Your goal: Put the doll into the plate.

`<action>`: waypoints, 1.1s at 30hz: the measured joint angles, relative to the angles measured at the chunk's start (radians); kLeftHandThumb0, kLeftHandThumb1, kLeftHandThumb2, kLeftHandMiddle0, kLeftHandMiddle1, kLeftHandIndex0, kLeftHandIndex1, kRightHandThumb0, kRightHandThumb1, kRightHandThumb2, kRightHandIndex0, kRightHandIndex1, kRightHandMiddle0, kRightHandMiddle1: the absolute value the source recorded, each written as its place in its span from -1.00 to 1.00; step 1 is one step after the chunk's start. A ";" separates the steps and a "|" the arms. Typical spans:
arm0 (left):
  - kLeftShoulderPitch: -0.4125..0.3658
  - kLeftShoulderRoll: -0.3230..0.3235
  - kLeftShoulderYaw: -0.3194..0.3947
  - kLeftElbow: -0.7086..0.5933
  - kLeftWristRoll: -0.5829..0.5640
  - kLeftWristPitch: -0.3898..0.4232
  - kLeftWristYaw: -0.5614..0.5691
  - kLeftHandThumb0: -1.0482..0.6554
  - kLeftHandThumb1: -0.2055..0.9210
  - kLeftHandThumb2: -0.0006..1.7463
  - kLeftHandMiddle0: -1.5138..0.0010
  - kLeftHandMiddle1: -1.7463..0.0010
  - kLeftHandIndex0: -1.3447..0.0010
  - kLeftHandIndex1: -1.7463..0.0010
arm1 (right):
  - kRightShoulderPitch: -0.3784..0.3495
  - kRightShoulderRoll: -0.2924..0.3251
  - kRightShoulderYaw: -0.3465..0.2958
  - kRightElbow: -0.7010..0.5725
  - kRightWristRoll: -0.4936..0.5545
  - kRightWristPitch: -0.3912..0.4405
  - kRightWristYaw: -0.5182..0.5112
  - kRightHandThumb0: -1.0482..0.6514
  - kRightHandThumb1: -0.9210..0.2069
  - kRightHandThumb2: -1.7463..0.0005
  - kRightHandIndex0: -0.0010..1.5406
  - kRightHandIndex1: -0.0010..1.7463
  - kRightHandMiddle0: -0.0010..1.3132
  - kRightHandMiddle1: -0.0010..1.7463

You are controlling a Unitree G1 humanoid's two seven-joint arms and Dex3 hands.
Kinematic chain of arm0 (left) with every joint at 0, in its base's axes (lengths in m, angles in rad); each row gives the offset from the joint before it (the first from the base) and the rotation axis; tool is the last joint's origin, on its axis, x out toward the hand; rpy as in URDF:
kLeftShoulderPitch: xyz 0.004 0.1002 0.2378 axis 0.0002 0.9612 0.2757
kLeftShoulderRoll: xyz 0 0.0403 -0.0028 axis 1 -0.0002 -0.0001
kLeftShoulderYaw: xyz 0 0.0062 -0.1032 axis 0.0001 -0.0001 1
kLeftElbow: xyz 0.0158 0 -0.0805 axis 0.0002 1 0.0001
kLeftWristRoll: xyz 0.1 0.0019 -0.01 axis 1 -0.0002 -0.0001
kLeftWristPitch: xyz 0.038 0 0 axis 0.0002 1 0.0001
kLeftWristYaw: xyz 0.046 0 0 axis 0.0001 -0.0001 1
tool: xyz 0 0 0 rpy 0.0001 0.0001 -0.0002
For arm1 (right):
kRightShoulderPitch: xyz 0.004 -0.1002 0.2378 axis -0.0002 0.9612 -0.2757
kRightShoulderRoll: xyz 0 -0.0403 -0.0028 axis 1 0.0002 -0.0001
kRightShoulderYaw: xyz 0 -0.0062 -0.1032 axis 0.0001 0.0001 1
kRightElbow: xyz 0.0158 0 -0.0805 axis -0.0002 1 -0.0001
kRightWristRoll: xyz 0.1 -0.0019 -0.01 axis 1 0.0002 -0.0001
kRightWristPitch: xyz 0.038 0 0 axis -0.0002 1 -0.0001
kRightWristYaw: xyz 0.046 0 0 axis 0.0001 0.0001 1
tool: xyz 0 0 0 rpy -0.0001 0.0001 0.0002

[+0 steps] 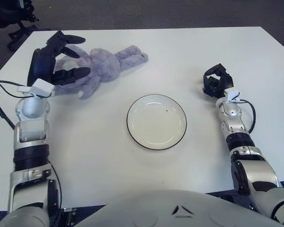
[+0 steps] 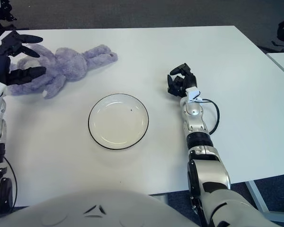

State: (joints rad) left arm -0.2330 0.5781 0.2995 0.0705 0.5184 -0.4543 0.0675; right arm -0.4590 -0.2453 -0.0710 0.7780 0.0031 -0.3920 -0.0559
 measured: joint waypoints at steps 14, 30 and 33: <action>-0.016 0.074 -0.060 -0.049 0.159 0.121 0.043 -0.40 0.93 -0.99 0.14 0.25 0.28 0.96 | 0.002 0.000 0.000 0.003 -0.003 0.000 -0.004 -0.24 -0.44 -0.07 0.13 1.00 -0.39 1.00; -0.095 0.244 -0.200 0.025 0.439 0.312 0.044 -0.75 1.00 -0.86 0.29 0.98 0.38 1.00 | -0.001 -0.001 0.005 0.004 -0.004 -0.001 -0.005 -0.24 -0.44 -0.07 0.14 1.00 -0.38 1.00; -0.096 0.251 -0.221 0.025 0.473 0.350 0.044 -0.80 1.00 -0.78 0.30 0.99 0.42 1.00 | -0.001 -0.001 0.005 0.004 -0.004 -0.001 -0.006 -0.24 -0.44 -0.07 0.14 1.00 -0.39 1.00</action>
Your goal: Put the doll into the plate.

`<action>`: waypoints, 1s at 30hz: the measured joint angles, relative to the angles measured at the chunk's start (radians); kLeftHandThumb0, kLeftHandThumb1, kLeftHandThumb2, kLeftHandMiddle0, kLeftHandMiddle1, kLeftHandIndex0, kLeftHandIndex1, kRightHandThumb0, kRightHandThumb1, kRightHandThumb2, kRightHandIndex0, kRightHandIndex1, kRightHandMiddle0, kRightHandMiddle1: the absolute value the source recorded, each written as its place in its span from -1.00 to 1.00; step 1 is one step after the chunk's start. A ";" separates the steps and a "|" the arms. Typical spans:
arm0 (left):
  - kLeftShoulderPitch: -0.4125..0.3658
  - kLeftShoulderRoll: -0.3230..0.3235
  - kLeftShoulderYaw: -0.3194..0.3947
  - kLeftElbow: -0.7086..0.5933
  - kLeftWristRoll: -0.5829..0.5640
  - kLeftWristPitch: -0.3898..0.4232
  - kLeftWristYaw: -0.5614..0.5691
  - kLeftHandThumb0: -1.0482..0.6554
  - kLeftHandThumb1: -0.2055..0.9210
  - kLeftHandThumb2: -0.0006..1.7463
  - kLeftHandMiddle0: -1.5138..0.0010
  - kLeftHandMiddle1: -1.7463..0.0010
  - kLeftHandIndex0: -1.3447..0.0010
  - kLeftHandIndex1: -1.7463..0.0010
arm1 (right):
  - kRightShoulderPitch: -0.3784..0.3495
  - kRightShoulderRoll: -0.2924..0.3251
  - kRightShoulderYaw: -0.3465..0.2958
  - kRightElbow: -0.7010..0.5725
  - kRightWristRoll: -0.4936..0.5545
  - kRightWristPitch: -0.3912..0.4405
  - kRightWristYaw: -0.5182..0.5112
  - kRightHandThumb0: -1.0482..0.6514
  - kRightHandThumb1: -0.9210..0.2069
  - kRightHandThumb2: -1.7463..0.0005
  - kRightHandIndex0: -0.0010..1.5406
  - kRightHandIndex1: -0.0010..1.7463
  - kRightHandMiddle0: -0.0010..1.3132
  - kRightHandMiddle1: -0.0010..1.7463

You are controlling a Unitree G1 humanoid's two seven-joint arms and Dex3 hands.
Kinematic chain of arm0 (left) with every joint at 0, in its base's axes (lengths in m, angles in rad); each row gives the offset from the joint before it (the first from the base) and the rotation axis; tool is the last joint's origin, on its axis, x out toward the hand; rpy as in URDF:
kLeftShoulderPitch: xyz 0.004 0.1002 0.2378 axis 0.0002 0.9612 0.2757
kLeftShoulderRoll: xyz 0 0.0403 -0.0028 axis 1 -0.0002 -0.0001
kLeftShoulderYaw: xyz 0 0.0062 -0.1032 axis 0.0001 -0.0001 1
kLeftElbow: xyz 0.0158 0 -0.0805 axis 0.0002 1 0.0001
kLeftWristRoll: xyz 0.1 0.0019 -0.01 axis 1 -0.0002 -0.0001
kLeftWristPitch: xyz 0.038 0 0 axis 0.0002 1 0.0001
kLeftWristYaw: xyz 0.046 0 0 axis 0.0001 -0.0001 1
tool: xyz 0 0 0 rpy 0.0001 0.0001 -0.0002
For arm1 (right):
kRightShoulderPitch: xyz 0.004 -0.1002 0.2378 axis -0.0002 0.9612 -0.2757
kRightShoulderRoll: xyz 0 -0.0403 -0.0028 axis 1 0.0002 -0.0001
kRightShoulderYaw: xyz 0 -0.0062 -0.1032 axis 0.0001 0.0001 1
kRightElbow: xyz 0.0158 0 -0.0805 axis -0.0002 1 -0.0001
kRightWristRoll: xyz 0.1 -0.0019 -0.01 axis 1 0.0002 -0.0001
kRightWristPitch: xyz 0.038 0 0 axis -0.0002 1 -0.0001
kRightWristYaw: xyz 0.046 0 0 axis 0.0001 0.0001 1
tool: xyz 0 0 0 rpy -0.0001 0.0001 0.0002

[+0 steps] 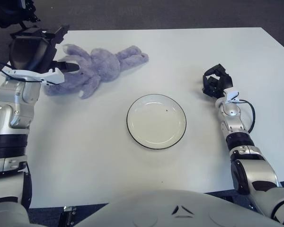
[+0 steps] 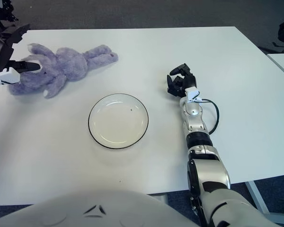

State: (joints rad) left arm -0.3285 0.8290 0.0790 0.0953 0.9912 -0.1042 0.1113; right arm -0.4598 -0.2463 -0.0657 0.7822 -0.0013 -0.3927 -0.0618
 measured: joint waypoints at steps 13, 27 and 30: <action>-0.001 0.045 -0.065 -0.030 0.042 0.108 -0.152 -0.88 1.00 -0.59 0.34 1.00 0.55 1.00 | 0.000 0.001 0.000 -0.001 -0.009 0.000 -0.002 -0.24 -0.44 -0.07 0.14 1.00 -0.39 1.00; -0.021 0.130 -0.113 -0.033 0.040 0.093 -0.266 -0.93 1.00 -0.35 0.40 1.00 0.61 1.00 | 0.000 0.000 0.000 -0.001 -0.009 0.000 -0.001 -0.24 -0.44 -0.07 0.14 1.00 -0.39 1.00; -0.024 0.145 -0.124 -0.025 0.032 0.061 -0.269 -0.93 1.00 -0.32 0.40 1.00 0.61 1.00 | 0.000 0.000 0.000 -0.001 -0.009 0.000 -0.001 -0.24 -0.44 -0.07 0.14 1.00 -0.39 1.00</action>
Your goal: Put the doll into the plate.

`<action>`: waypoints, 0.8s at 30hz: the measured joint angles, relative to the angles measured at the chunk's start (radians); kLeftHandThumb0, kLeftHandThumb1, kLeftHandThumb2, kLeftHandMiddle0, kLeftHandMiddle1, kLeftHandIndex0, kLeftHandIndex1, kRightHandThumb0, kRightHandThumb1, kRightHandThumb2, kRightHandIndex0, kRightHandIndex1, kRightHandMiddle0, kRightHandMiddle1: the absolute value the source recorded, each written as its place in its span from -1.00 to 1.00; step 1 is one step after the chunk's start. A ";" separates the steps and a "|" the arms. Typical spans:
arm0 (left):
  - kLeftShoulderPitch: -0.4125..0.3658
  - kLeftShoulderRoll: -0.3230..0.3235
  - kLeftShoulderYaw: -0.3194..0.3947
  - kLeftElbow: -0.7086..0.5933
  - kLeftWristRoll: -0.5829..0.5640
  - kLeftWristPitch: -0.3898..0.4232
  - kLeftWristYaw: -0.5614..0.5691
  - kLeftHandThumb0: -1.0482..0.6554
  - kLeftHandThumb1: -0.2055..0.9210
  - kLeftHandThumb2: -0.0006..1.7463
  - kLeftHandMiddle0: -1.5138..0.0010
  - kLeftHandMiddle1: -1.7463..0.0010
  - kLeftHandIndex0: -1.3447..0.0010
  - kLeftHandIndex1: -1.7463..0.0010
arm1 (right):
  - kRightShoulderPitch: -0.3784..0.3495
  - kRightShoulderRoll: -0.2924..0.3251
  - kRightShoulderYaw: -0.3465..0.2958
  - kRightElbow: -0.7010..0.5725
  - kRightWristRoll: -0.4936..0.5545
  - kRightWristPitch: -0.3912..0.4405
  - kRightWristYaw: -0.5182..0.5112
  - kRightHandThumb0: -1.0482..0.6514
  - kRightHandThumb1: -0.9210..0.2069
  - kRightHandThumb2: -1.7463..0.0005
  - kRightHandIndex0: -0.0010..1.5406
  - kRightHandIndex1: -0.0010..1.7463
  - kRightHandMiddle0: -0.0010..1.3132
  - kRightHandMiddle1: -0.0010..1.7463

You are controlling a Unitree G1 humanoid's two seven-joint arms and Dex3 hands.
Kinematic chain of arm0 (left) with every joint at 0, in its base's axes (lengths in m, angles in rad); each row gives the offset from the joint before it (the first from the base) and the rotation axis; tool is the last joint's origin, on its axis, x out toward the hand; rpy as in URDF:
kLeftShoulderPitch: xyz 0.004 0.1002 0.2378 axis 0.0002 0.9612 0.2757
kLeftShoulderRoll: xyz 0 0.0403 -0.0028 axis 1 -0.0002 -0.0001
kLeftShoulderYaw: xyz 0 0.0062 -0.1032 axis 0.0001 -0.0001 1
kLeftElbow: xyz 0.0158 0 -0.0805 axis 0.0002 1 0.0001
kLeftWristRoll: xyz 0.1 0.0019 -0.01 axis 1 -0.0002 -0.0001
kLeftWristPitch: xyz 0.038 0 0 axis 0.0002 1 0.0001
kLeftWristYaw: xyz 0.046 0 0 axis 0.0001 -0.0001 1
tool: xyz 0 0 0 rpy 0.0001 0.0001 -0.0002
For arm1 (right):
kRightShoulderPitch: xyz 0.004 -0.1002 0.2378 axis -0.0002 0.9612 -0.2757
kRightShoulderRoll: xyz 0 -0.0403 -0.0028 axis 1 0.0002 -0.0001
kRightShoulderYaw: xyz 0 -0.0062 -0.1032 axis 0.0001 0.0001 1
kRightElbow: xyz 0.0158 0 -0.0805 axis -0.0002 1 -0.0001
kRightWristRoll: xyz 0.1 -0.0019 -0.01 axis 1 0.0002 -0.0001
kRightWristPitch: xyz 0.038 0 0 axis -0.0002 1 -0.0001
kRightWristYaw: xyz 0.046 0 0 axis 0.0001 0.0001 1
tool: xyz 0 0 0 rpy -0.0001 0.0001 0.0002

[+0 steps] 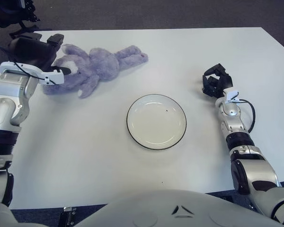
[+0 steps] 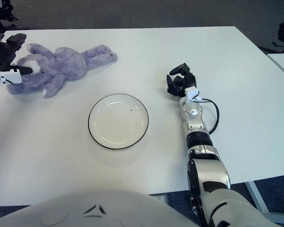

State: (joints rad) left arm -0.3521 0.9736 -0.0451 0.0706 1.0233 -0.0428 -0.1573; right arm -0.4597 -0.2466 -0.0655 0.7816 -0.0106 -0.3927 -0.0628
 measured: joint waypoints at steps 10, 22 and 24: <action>-0.033 0.026 -0.021 0.070 -0.170 -0.144 -0.122 -0.93 1.00 -0.31 0.40 1.00 0.61 1.00 | 0.002 -0.001 0.000 -0.004 0.000 0.000 0.000 -0.24 -0.44 -0.07 0.15 1.00 -0.39 1.00; -0.103 0.025 -0.068 0.201 -0.225 -0.223 -0.150 -0.93 1.00 -0.32 0.38 0.99 0.62 1.00 | 0.003 -0.001 0.000 -0.007 -0.001 0.001 0.001 -0.24 -0.44 -0.07 0.15 1.00 -0.39 1.00; -0.112 0.023 -0.076 0.220 -0.225 -0.231 -0.147 -0.93 1.00 -0.32 0.38 0.99 0.62 1.00 | 0.004 -0.001 0.000 -0.008 -0.001 0.002 0.001 -0.24 -0.44 -0.07 0.15 1.00 -0.39 1.00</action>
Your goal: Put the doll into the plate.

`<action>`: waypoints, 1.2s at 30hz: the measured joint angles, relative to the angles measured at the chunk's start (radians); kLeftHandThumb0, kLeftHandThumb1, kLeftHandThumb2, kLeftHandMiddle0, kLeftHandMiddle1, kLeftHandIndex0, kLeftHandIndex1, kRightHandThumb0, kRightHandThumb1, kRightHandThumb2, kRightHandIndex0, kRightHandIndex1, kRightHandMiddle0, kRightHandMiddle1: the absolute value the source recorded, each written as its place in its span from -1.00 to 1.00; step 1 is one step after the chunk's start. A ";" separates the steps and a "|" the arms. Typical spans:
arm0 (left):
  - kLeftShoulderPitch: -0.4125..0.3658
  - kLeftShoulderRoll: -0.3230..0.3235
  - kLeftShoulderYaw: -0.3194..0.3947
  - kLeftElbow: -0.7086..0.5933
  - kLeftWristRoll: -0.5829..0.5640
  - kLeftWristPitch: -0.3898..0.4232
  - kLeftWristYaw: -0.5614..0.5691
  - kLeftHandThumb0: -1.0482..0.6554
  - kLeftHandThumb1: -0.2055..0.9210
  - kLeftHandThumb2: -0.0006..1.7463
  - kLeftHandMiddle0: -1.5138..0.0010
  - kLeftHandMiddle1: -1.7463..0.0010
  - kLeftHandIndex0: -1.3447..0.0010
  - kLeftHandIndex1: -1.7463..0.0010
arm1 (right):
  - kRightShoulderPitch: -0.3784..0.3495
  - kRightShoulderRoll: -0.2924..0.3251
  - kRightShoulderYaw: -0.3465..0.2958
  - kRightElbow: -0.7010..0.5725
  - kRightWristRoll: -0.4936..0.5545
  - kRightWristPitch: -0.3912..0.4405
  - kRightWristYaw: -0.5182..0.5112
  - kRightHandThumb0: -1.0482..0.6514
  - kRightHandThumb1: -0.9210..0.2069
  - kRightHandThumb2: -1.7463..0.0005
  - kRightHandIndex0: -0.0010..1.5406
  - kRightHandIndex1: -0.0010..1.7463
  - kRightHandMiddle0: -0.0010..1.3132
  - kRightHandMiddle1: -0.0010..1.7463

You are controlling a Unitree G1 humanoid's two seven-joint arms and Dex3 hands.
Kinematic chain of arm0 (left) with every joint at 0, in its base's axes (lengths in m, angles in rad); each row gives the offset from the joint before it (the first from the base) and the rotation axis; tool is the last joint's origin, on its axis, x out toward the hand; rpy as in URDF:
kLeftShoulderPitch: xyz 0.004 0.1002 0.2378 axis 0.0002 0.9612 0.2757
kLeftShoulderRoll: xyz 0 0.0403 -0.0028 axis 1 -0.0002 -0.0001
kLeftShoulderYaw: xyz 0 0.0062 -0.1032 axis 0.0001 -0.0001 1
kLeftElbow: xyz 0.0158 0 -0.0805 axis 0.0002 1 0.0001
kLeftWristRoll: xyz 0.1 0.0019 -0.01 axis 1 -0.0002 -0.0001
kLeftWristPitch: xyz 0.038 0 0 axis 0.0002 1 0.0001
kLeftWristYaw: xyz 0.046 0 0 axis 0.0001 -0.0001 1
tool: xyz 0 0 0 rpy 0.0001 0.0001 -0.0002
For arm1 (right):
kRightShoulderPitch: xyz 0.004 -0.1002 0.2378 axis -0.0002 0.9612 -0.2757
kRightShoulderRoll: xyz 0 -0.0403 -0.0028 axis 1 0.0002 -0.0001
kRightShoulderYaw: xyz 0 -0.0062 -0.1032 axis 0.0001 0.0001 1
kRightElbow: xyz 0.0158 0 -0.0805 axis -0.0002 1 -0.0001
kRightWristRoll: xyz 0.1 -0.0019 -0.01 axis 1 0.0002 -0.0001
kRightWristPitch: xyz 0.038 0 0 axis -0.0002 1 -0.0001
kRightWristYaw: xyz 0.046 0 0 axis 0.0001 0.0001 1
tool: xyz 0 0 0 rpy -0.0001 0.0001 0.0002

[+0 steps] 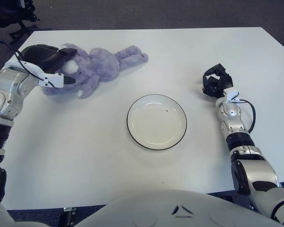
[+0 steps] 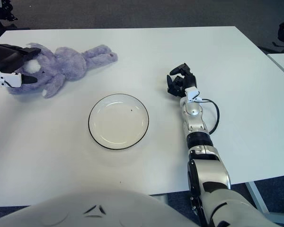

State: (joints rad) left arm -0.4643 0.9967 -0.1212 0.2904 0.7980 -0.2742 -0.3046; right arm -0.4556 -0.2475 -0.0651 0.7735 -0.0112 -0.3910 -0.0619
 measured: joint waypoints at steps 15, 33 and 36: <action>-0.047 -0.036 -0.053 0.095 0.004 -0.001 0.071 -0.94 1.00 -0.31 0.38 0.99 0.63 1.00 | 0.006 -0.003 0.000 -0.010 0.000 0.006 0.000 -0.24 -0.45 -0.06 0.15 1.00 -0.39 1.00; -0.229 -0.146 -0.201 0.456 0.081 0.109 0.243 -0.94 1.00 -0.35 0.38 1.00 0.65 1.00 | 0.004 -0.001 0.000 -0.012 0.000 0.014 0.004 -0.23 -0.46 -0.05 0.15 1.00 -0.40 1.00; -0.235 -0.151 -0.215 0.465 0.080 0.122 0.256 -0.94 1.00 -0.35 0.38 1.00 0.65 1.00 | 0.004 -0.002 0.000 -0.013 0.000 0.014 0.006 -0.23 -0.46 -0.05 0.15 1.00 -0.40 1.00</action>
State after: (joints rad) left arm -0.6996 0.8455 -0.3357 0.7551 0.8785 -0.1524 -0.0488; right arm -0.4513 -0.2491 -0.0648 0.7606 -0.0112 -0.3771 -0.0560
